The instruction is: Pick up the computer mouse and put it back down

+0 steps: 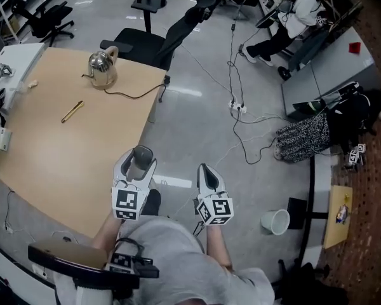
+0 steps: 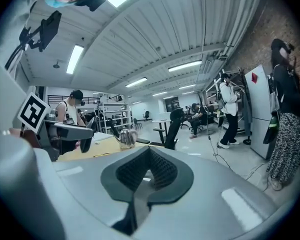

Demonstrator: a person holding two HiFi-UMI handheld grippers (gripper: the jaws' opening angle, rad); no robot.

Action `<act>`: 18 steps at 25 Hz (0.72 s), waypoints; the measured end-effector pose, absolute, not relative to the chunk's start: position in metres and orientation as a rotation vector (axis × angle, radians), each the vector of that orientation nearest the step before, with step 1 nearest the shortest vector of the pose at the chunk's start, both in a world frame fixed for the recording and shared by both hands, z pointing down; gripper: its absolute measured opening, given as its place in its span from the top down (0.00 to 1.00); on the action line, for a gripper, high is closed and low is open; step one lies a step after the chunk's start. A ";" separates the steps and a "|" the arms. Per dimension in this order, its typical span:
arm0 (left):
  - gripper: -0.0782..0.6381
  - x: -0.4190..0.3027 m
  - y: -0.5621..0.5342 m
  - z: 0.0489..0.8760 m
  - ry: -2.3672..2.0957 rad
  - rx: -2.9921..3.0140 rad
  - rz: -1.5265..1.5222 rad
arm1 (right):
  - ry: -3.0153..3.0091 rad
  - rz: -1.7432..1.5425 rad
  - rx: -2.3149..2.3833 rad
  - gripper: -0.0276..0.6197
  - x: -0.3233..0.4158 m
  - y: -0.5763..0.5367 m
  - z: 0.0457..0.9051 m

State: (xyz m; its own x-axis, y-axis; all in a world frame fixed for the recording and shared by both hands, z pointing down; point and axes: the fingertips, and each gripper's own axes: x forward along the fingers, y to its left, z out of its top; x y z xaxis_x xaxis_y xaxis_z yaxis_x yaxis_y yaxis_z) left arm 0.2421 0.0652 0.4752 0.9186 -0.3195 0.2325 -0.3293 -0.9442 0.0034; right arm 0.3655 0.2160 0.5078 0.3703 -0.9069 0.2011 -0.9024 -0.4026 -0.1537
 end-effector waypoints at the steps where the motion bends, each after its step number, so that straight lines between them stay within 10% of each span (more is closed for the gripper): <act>1: 0.47 0.245 0.055 0.474 -0.535 3.025 0.348 | 1.730 -0.400 -2.575 0.95 0.370 0.204 0.506; 18: 0.47 0.212 -0.089 0.472 -1.030 2.818 0.294 | 2.186 -0.373 -2.304 0.95 0.382 0.007 0.497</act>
